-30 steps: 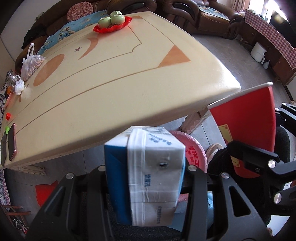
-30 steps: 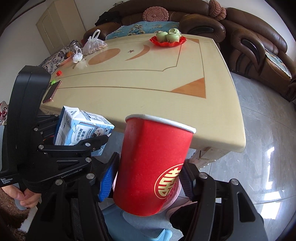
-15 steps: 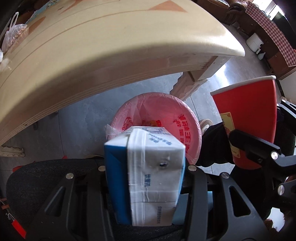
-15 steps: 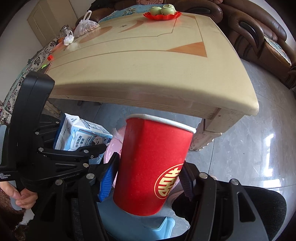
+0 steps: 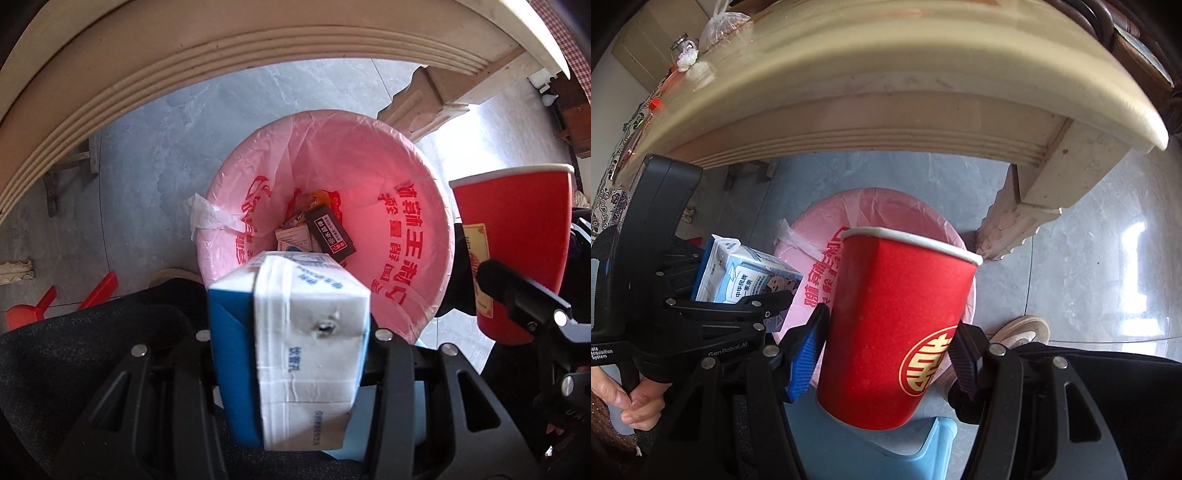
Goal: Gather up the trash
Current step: 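Open the left tool over the bin while the right tool releases the red cup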
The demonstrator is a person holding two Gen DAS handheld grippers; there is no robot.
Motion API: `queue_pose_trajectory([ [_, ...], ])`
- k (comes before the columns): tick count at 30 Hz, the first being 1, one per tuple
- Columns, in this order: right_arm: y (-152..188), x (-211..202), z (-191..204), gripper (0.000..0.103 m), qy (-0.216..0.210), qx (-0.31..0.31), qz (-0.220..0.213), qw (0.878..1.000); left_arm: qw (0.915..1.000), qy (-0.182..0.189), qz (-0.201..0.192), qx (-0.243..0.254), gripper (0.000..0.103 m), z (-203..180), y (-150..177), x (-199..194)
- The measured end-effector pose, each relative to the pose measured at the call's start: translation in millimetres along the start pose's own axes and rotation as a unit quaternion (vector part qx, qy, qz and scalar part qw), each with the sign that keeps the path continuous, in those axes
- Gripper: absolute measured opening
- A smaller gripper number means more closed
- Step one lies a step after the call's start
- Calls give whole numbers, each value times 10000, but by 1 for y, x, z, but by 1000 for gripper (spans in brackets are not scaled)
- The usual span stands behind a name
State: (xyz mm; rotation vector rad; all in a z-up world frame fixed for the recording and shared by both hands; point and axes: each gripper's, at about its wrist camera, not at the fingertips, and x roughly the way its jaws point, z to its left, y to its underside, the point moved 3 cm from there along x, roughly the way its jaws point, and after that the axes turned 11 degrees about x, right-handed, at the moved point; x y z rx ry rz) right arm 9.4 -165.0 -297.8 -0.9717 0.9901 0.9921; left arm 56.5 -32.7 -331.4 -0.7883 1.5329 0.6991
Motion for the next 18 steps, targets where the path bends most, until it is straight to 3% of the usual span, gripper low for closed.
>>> queue_pose_trajectory([
  [18, -6, 77, -19, 61, 316, 129, 732, 9967, 9959, 556, 654, -299, 42, 13, -20, 62],
])
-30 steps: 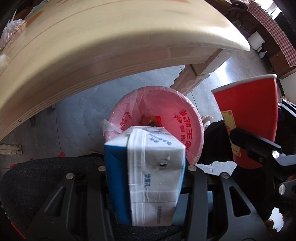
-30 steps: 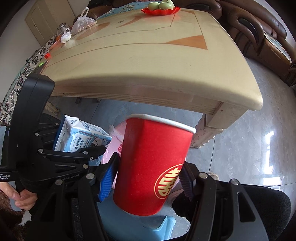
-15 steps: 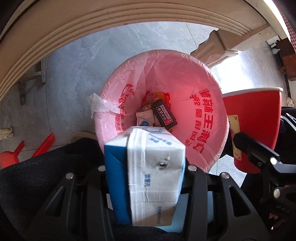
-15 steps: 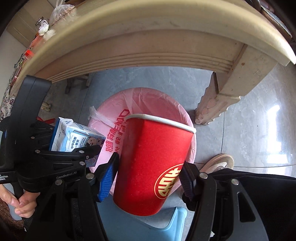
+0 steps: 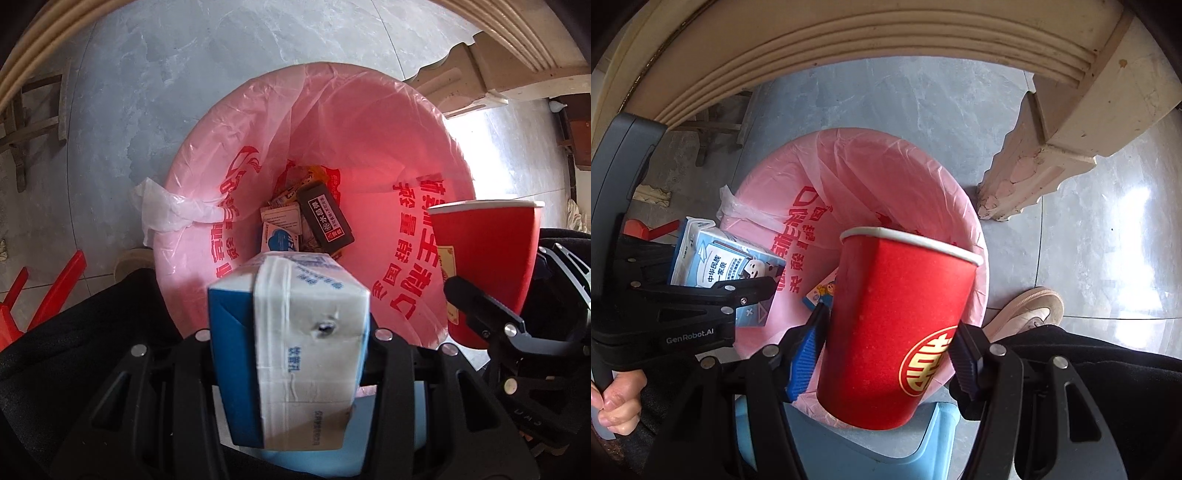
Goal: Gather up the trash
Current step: 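Open the left tool over the bin while the right tool releases the red cup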
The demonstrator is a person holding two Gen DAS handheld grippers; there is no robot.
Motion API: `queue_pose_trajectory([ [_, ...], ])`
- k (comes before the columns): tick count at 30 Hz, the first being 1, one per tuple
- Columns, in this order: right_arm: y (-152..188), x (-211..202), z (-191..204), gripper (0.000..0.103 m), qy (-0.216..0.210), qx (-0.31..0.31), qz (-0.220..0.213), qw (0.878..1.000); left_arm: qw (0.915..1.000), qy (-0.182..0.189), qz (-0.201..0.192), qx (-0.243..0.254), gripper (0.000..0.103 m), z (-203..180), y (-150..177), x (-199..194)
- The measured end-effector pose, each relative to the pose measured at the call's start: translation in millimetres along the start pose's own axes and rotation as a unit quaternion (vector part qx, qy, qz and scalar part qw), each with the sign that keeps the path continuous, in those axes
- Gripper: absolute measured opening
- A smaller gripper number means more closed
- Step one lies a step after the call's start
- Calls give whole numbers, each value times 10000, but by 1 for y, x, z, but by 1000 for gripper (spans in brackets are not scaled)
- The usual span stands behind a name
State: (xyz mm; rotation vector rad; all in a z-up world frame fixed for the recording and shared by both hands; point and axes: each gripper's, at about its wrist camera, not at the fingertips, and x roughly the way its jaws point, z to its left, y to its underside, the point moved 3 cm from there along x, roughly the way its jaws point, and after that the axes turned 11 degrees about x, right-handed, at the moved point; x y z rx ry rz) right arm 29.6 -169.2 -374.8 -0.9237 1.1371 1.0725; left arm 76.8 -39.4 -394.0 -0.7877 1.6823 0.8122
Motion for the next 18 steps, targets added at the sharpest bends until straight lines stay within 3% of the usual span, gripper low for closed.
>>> queue_pose_trajectory([
  [11, -4, 17, 3, 62, 66, -30, 164, 9998, 9998, -14, 188, -19, 42, 1, -9, 16],
  [18, -3, 20, 6, 68, 172, -81, 228, 9996, 9994, -166, 285, -58, 57, 7, -11, 16],
])
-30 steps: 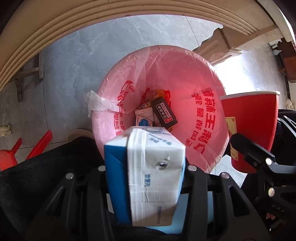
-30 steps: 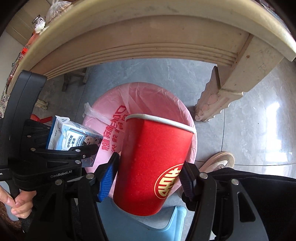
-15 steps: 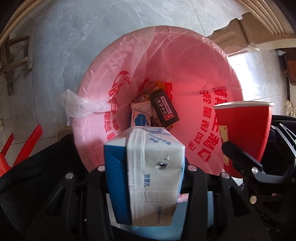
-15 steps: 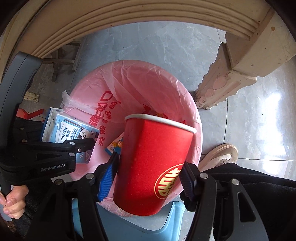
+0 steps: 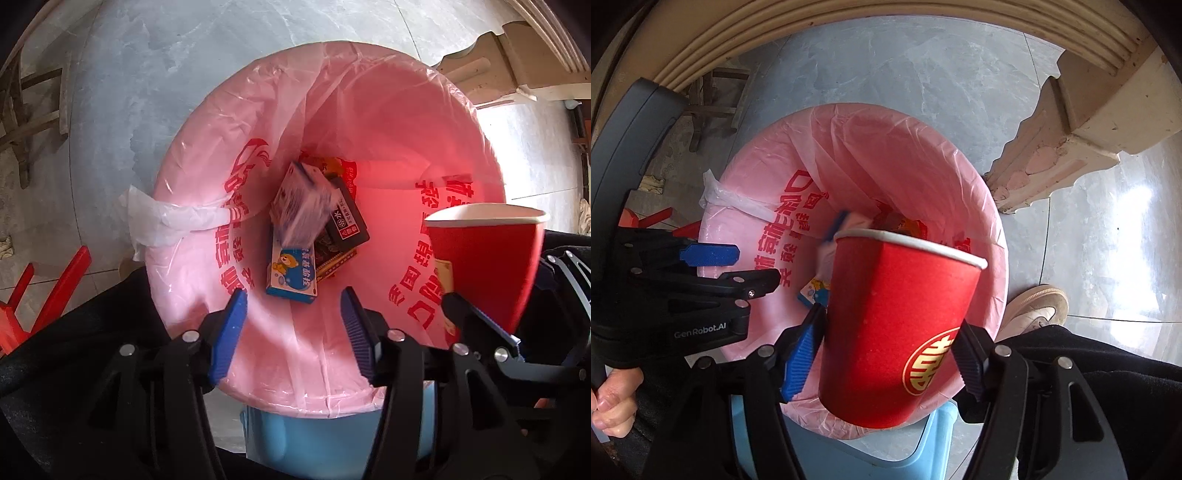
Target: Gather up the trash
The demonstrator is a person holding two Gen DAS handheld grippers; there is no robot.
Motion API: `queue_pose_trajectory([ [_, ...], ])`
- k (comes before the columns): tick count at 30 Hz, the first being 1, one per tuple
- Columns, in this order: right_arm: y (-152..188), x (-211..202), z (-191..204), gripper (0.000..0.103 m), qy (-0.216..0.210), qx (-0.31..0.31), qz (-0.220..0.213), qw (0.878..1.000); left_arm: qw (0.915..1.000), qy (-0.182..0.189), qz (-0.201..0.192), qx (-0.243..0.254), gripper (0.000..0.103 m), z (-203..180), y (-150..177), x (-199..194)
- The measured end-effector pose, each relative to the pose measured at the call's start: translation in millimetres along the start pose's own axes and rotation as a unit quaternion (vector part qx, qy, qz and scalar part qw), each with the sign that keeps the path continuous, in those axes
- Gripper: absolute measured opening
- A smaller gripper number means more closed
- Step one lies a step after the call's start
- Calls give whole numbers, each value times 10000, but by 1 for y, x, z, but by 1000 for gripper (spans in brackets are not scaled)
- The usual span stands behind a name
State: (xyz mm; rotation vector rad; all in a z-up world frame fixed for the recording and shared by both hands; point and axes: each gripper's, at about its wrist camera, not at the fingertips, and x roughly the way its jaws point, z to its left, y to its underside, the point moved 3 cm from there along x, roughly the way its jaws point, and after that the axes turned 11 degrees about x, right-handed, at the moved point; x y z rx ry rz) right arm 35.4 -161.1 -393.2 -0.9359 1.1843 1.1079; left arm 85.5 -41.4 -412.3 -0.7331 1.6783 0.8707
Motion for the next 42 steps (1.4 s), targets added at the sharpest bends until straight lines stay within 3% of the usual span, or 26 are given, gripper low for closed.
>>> queue_pose_trajectory([
  [11, 1, 1, 2, 74, 96, -35, -6, 9999, 9997, -203, -139, 69, 69, -1, 0, -5],
  [22, -2, -6, -4, 75, 205, 30, -158, 9997, 9985, -459, -292, -89, 70, 4, 5, -14],
  [28, -3, -26, -7, 77, 120, 165, -452, 9988, 9943, -964, -462, 11, 70, -5, 11, -26],
  [34, 6, -48, -10, 79, 107, 279, -700, 9971, 9910, -1090, -772, -27, 70, -15, 21, -47],
  [42, 25, -106, -14, 79, 161, 327, -1399, 9895, 9843, -1096, -1376, -172, 70, -36, 40, -91],
])
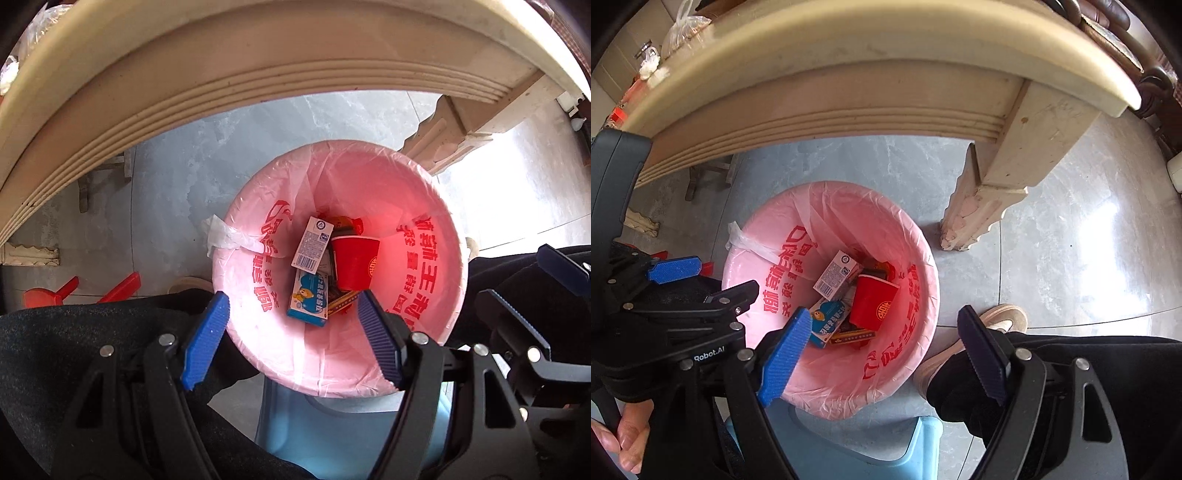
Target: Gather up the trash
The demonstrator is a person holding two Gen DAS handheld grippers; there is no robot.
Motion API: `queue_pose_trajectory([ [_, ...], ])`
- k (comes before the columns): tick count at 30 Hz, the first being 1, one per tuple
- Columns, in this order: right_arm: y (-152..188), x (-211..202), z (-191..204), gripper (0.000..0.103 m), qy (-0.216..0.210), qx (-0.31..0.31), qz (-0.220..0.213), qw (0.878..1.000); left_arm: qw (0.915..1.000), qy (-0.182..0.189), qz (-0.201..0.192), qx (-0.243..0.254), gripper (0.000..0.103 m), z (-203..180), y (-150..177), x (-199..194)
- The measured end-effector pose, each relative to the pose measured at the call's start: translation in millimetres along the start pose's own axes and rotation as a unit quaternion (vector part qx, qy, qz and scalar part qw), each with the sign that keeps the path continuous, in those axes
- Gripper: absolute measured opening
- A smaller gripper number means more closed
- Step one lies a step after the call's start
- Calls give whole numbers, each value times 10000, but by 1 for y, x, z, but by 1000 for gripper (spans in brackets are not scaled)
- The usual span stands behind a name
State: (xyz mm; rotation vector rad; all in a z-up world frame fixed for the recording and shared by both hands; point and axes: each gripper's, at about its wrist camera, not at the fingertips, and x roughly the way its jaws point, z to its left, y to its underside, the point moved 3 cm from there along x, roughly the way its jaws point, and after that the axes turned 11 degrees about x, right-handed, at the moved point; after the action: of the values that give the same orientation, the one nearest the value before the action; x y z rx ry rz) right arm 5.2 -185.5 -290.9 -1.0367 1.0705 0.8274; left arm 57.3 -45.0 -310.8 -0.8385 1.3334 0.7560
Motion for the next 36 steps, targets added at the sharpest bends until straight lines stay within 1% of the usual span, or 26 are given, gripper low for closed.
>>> queue_pose_trajectory([
  [4, 3, -37, -1, 79, -26, -23, -430, 9991, 9992, -18, -376, -167, 70, -6, 6, -31],
  [8, 7, -79, -2, 79, 50, -111, -1013, 9948, 9954, -314, -878, -236, 70, -15, 11, -68],
  [10, 10, -100, -3, 79, 119, -163, -1318, 9911, 9916, -529, -1156, -242, 70, -20, 13, -89],
  [12, 12, -122, -3, 79, 196, -189, -1607, 9866, 9876, -650, -1402, -285, 70, -24, 15, -108],
  [16, 11, -160, -6, 80, 180, -137, -2078, 9779, 9794, -699, -1850, -403, 70, -30, 19, -145],
  [18, 11, -181, -7, 80, 209, -124, -2355, 9716, 9749, -713, -2053, -480, 70, -32, 20, -164],
  [19, 11, -192, -7, 80, 252, -123, -2505, 9677, 9721, -765, -2160, -497, 70, -33, 22, -175],
  [22, 11, -224, -8, 87, 371, -97, -2984, 9537, 9617, -943, -2512, -554, 71, -34, 25, -207],
  [26, 17, -267, -7, 91, 329, -101, -3484, 9367, 9498, -996, -2900, -625, 71, -35, 32, -246],
  [27, 18, -277, -7, 93, 325, -98, -3597, 9325, 9459, -1049, -3005, -635, 73, -36, 35, -256],
  [28, 20, -287, -7, 93, 320, -83, -3709, 9281, 9417, -1125, -3104, -654, 76, -37, 38, -266],
  [29, 22, -296, -8, 95, 307, -62, -3817, 9237, 9361, -1196, -3242, -657, 78, -39, 42, -277],
  [31, 26, -314, -8, 96, 230, -50, -4003, 9161, 9247, -1325, -3511, -645, 81, -43, 48, -299],
  [33, 32, -330, -8, 96, 208, -23, -4125, 9107, 9147, -1518, -3681, -694, 87, -45, 55, -316],
  [36, 44, -351, -4, 96, 229, -14, -4285, 9032, 9000, -1774, -3906, -776, 90, -48, 67, -337],
])
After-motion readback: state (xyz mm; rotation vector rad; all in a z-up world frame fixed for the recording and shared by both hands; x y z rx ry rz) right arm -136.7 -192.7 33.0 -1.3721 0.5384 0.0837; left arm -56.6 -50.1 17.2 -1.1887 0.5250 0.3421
